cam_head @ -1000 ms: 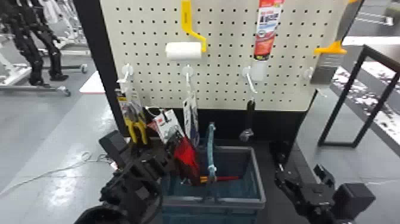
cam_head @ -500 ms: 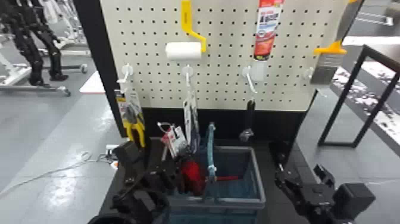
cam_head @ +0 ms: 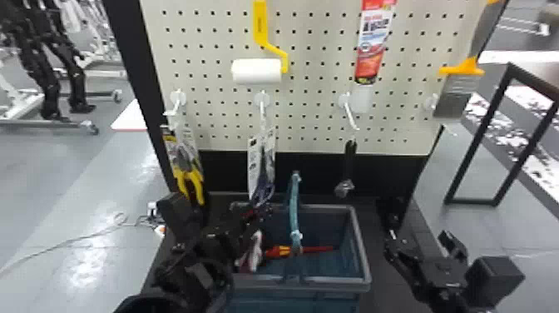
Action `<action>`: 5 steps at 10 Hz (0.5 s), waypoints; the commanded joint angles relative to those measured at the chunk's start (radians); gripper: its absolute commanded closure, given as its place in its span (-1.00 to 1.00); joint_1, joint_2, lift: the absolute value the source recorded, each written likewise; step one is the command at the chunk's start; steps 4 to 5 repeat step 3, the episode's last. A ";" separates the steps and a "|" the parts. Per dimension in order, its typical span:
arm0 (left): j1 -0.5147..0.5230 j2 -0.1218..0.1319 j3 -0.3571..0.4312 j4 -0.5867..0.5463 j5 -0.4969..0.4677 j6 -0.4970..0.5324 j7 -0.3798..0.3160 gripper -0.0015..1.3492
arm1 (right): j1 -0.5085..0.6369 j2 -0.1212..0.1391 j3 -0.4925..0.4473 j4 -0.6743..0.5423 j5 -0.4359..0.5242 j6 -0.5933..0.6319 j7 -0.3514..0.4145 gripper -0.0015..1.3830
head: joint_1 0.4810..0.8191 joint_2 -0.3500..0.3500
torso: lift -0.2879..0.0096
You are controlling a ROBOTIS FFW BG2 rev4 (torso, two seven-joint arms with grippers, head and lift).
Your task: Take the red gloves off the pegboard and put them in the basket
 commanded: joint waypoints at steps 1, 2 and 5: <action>0.000 -0.003 0.000 0.000 -0.001 -0.006 -0.002 -0.52 | -0.001 0.000 0.001 0.000 0.000 0.000 0.000 -0.80 | -0.60 0.00 | 0.26; 0.000 -0.003 0.000 0.000 -0.001 -0.011 -0.002 -0.52 | -0.001 0.000 -0.001 0.000 -0.001 0.000 0.000 -0.80 | -0.60 0.00 | 0.26; -0.002 -0.003 0.000 0.000 -0.001 -0.012 -0.002 -0.52 | -0.003 0.000 0.001 0.002 -0.001 0.000 0.000 -0.80 | -0.60 0.00 | 0.26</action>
